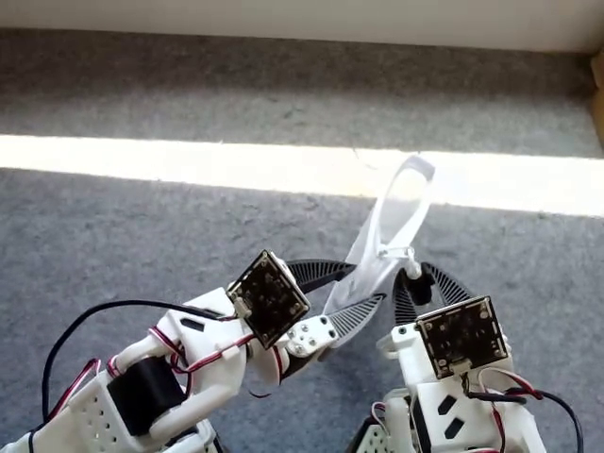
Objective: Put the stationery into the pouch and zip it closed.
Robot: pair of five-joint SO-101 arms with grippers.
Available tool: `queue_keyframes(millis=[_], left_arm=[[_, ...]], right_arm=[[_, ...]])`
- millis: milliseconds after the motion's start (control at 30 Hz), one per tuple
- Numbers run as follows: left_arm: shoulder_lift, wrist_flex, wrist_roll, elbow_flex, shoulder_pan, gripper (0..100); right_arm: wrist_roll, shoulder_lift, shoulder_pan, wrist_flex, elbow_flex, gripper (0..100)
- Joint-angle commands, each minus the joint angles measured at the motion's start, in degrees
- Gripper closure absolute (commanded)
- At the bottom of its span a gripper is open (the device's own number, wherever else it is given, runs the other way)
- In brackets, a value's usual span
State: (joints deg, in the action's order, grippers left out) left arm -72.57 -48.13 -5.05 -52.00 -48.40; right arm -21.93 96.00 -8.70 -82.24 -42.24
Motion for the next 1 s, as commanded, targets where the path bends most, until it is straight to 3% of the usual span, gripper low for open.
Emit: queue_keyframes(millis=[0,333,733,967], left_arm=[[-0.4,3.6,-0.4,-1.3,-0.1,86],[-0.1,14.0,-0.6,-6.6,3.2,87],[-0.7,13.8,0.3,-6.6,3.3,99],[-0.7,8.0,9.6,-5.1,3.3,99]], right_arm=[[0.5,0.0,0.7,1.6,0.5,99.4],[0.6,0.0,0.7,1.5,0.4,99.4],[0.6,0.0,0.7,1.7,0.6,99.4],[0.6,0.0,1.9,4.4,0.5,99.4]])
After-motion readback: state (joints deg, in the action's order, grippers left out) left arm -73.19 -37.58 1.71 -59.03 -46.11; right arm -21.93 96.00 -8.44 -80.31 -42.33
